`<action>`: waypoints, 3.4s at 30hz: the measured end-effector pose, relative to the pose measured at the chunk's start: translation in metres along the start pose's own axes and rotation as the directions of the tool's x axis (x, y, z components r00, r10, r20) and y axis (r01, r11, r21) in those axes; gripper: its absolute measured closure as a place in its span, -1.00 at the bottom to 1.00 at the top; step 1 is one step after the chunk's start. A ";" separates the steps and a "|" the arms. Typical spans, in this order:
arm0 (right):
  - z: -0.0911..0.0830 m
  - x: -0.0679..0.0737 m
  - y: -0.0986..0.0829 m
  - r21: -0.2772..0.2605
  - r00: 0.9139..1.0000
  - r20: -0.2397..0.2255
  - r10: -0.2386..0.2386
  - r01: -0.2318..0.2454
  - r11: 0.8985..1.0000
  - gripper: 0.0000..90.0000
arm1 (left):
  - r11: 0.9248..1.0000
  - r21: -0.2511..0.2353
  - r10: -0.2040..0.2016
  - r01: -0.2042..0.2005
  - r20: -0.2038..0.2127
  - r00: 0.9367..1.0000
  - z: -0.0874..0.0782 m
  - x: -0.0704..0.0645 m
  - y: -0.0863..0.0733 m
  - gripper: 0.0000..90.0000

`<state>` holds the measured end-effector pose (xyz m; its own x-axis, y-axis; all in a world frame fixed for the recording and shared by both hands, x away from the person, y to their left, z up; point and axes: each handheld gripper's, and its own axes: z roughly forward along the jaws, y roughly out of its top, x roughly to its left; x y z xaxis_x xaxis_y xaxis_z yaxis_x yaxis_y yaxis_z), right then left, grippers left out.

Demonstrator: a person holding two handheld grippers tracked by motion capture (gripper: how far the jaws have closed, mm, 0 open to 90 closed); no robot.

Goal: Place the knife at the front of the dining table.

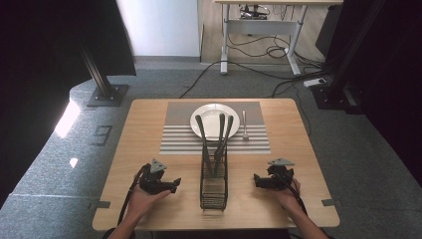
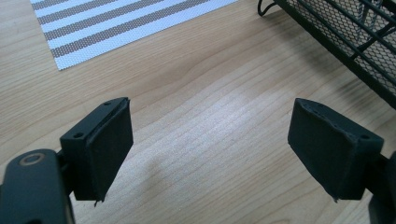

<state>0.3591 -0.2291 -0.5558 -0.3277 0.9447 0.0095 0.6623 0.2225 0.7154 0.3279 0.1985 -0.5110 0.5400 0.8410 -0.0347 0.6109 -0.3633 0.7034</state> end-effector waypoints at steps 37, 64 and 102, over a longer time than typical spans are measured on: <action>0.000 0.001 0.001 -0.007 1.000 -0.002 -0.007 0.007 1.000 -0.94 | 0.984 -0.177 0.025 -0.007 0.098 0.995 -0.016 -0.024 0.076 -0.60; 0.000 0.003 0.001 -0.016 1.000 -0.015 -0.023 0.022 1.000 -0.88 | 0.980 -0.199 0.007 0.024 0.153 0.988 0.020 -0.028 0.157 0.04; 0.000 0.004 0.001 -0.024 0.999 -0.019 -0.035 0.035 0.999 -0.83 | 0.946 -0.276 -0.063 0.171 0.359 0.931 0.022 -0.019 0.159 0.86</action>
<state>0.3579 -0.2252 -0.5552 -0.3639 0.9315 -0.0020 0.6342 0.2493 0.7319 0.4270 0.1160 -0.4142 0.6718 0.6623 -0.3317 0.5106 -0.0896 0.8552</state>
